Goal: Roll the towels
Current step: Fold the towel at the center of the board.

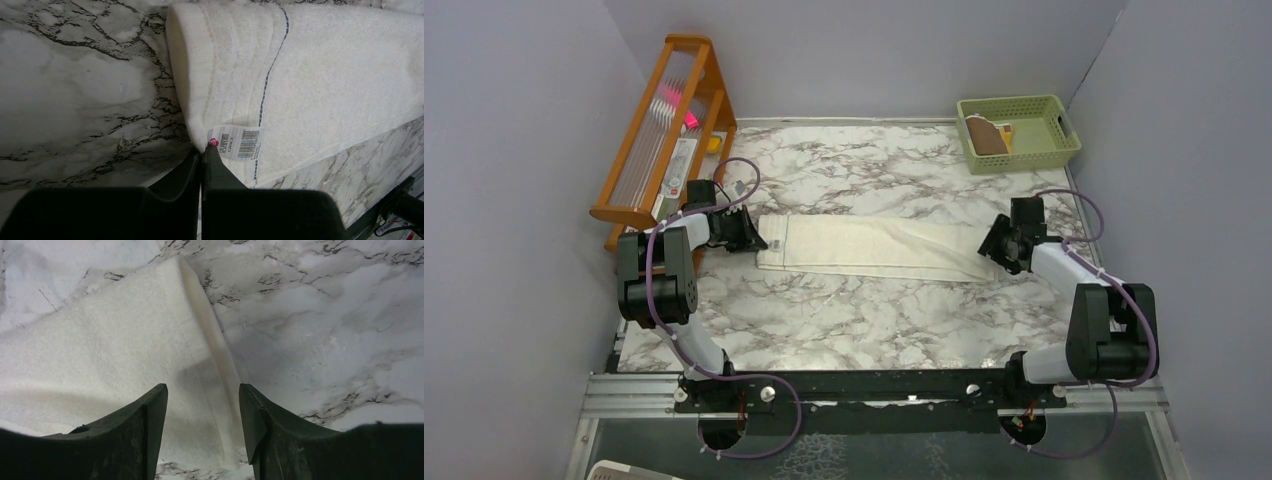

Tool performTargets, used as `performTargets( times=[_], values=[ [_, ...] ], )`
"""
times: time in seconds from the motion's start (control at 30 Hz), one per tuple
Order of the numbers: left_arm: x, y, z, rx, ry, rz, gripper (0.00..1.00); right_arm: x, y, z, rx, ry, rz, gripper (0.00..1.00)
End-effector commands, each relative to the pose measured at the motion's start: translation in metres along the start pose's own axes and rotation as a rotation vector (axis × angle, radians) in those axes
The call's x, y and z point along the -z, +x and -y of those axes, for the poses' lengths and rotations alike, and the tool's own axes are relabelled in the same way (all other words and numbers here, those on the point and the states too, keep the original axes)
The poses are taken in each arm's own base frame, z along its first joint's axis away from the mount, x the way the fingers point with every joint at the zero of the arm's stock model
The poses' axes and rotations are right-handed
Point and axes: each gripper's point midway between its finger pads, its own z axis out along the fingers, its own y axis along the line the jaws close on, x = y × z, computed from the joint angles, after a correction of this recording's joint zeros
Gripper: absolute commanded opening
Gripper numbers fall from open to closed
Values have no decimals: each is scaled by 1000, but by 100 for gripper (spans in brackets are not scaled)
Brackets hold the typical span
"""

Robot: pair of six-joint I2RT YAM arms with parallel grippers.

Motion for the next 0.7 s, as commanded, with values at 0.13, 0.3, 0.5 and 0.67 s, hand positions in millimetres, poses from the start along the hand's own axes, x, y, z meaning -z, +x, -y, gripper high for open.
performTargets(
  times=[0.13,0.3,0.5,0.67],
  values=[
    [0,5,-15,-9,-71,-24,0,9,-1,4,-33,20,3,52],
    [0,6,-14,-10,-70,-25,0,16,11,-2,-68,-20,-45,51],
    [-1,7,-14,-8,-64,-29,0,17,36,3,-127,-2,-118,51],
    [-1,8,-14,-6,-61,-33,0,14,46,15,-149,62,-148,51]
  ],
)
